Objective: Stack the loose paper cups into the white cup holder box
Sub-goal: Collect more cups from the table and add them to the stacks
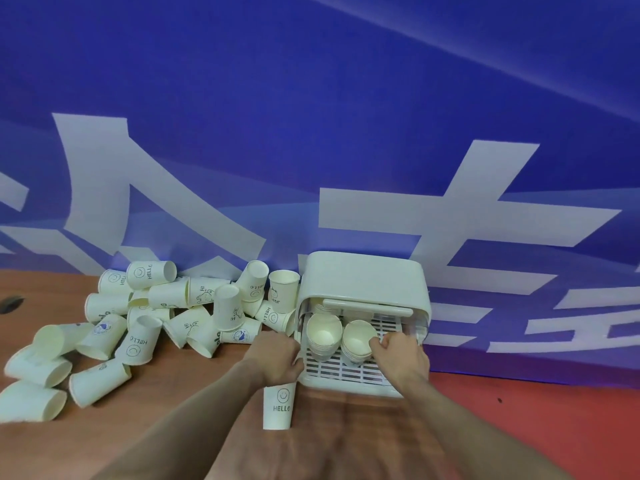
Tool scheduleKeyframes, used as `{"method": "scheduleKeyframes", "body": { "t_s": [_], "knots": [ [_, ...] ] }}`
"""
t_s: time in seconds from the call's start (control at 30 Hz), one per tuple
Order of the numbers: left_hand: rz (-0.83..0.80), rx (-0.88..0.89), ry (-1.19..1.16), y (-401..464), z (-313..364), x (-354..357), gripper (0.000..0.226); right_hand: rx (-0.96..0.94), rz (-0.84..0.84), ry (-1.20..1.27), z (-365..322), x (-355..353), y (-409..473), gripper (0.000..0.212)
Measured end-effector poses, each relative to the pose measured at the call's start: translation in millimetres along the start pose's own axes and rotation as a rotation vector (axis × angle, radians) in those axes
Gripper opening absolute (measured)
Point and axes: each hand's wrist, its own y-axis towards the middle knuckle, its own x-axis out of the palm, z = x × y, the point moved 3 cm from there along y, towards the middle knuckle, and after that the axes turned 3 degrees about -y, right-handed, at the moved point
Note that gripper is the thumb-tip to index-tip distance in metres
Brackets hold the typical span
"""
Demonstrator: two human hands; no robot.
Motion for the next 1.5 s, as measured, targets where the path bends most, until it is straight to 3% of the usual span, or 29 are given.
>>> {"method": "scheduleKeyframes", "body": {
  "t_s": [0.3, 0.73, 1.1, 1.4, 1.5],
  "knots": [
    [0.066, -0.084, 0.019, -46.2, -20.9, -22.8, 0.034, -0.230, -0.140, -0.080, -38.3, 9.6, -43.1, 0.033],
    [0.061, -0.285, -0.060, -135.7, -101.4, -5.5, 0.031, -0.501, -0.137, -0.232, -115.8, 55.8, -84.7, 0.017],
    [0.082, -0.578, -0.223, -165.9, -209.8, 24.9, 0.025, -0.528, -0.238, -0.406, -152.0, 105.3, -72.0, 0.015],
    [0.173, -0.567, -0.375, -90.3, -240.8, 20.0, 0.027, -0.407, -0.383, -0.509, -156.1, 134.6, -55.6, 0.018],
    [0.233, -0.624, -0.468, -58.9, -248.8, 16.6, 0.036, -0.367, -0.399, -0.526, -157.0, 139.0, -49.6, 0.030]
  ]
}}
